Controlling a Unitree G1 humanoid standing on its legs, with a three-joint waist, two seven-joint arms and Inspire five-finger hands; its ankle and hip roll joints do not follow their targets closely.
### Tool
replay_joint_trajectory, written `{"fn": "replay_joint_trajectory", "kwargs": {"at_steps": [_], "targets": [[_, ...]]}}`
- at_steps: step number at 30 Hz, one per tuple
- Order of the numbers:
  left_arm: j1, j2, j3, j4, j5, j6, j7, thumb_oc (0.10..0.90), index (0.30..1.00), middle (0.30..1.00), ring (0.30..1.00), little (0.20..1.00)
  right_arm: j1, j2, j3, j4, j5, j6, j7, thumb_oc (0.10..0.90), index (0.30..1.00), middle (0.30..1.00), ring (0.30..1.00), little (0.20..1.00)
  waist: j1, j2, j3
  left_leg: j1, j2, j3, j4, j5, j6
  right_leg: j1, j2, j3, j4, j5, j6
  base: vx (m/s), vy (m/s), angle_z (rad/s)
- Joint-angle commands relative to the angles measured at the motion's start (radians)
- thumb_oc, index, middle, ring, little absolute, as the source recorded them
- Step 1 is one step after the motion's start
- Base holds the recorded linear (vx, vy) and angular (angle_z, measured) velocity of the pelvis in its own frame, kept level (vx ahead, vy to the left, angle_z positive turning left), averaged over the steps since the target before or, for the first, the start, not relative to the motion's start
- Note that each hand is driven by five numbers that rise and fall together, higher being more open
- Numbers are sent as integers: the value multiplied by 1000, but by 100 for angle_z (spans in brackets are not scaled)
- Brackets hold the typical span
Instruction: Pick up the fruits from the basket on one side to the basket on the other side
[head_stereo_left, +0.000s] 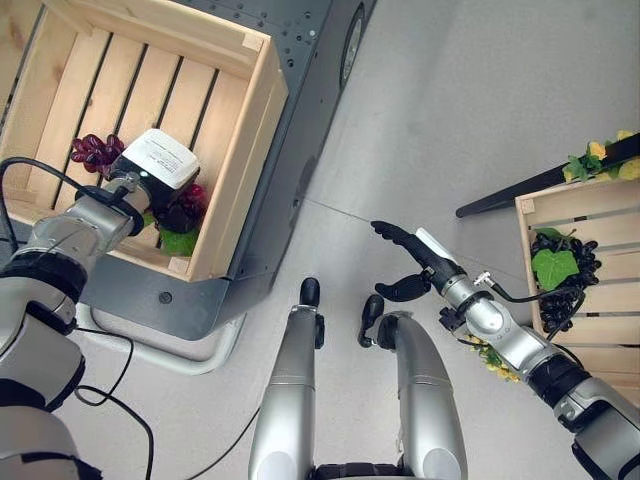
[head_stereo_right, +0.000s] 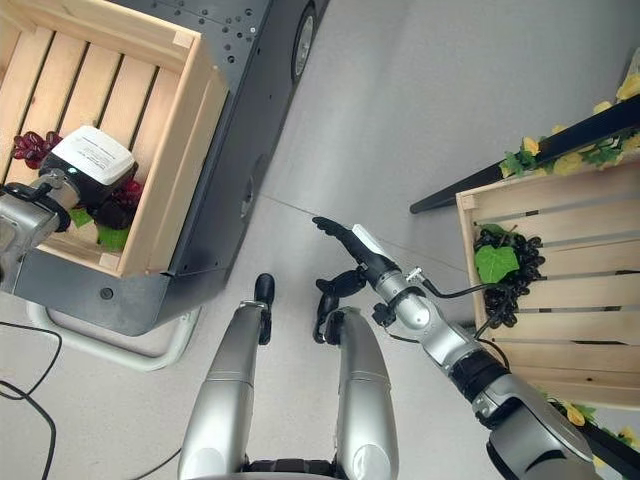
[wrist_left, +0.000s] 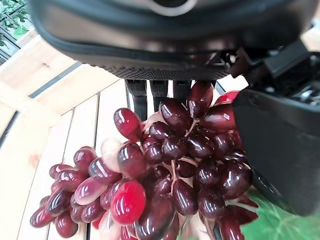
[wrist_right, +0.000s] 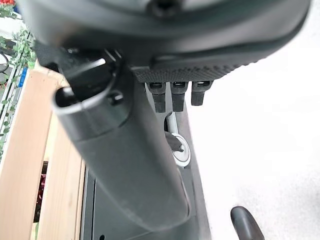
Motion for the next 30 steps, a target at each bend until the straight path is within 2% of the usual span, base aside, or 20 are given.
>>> {"fn": "replay_joint_trajectory", "kwargs": {"at_steps": [1,3,6,9,10,11,16,18,19,20,21,22,23,26,27,28,30], "targets": [[83,28,-24,174,52,150,-83,400,300,300,300,300,-8,35,-38,-60,58,-131,-49,800,900,900,900,900,17,-31,-9,81,-22,59,-73,-47,32,79,11,19,-58,34,29,0,0,0],[76,30,-22,177,35,171,-98,400,300,300,300,300,-4,38,-39,-63,56,-132,-51,800,900,900,900,900,20,-28,-9,99,-23,60,-84,-46,33,97,10,18,-69,37,31,0,0,0],[77,35,-6,188,-3,161,-68,400,300,300,300,300,-4,42,-39,-60,54,-131,-51,800,900,900,900,900,23,-24,-9,127,-24,61,-99,-45,34,122,9,21,-82,41,33,-11,-7,1],[78,38,7,191,-58,116,51,400,300,300,300,300,-8,47,-39,-53,55,-132,-53,800,900,900,900,900,26,-18,-9,161,-28,60,-117,-44,33,153,9,24,-100,42,35,0,0,0],[79,38,24,186,-83,77,146,400,300,300,300,300,-9,50,-38,-51,56,-134,-56,800,900,900,900,900,29,-13,-9,183,-31,60,-121,-48,33,175,8,27,-110,44,36,0,0,0],[81,47,41,175,-143,55,184,400,300,300,300,300,5,48,-44,-55,55,-139,-57,800,900,900,900,900,32,-9,-9,215,-35,58,-131,-49,34,204,8,31,-125,46,38,0,0,0],[167,67,164,148,-387,-4,267,400,300,300,300,300,48,46,-63,-54,48,-159,-59,800,900,900,900,900,41,7,-9,312,-46,49,-174,-45,34,301,14,43,-187,58,44,0,0,0],[258,57,305,127,-544,-13,269,400,300,300,300,300,83,52,-79,-59,36,-168,-56,800,900,900,900,900,49,8,-9,381,-51,41,-215,-38,32,370,21,51,-239,66,47,16,-8,0],[273,55,329,123,-568,-6,265,400,300,300,300,300,86,52,-81,-62,36,-169,-56,800,900,900,900,900,48,8,-9,388,-52,39,-220,-35,32,377,21,50,-246,68,48,32,-36,-2],[332,34,463,119,-674,-15,267,400,300,300,300,300,108,60,-91,-71,26,-170,-61,800,900,900,900,900,56,4,-10,434,-55,32,-253,-29,32,422,23,53,-285,77,54,28,-47,-2],[365,22,540,117,-711,-18,257,400,300,300,300,300,120,64,-94,-77,25,-167,-63,800,900,900,900,900,59,0,-17,458,-57,27,-276,-26,32,443,24,52,-308,80,56,28,-44,0],[367,22,543,116,-711,-18,257,400,300,300,300,300,120,63,-93,-77,25,-167,-63,800,900,900,900,900,57,1,-20,455,-57,26,-276,-24,32,441,24,51,-309,81,56,43,-69,-3],[412,-4,677,110,-819,-26,236,400,300,300,300,300,144,71,-98,-91,23,-161,-70,800,900,900,900,900,63,-9,-42,489,-60,16,-313,-19,32,473,27,51,-352,90,63,50,-77,-1],[431,-31,781,109,-958,-37,197,400,300,300,300,300,162,90,-95,-99,22,-150,-85,800,900,900,900,900,65,-20,-74,537,-61,4,-358,-16,34,519,27,52,-407,101,71,59,-79,-4],[447,-55,830,95,-1051,-34,178,400,300,300,300,300,181,104,-97,-100,18,-146,-92,800,900,900,900,900,64,-21,-103,576,-62,-3,-392,-15,36,554,28,56,-449,109,76,96,-71,0],[461,-74,857,94,-1093,-34,163,400,300,300,300,300,190,114,-96,-96,17,-143,-91,800,900,900,900,900,62,-21,-126,605,-63,-7,-417,-14,38,583,29,60,-487,118,80,83,-50,1],[471,-83,868,91,-1132,-42,161,400,300,300,300,300,195,117,-93,-94,14,-142,-92,800,900,900,900,900,59,-18,-136,625,-62,-8,-435,-11,39,602,30,62,-510,126,82,48,-14,-1]]}}
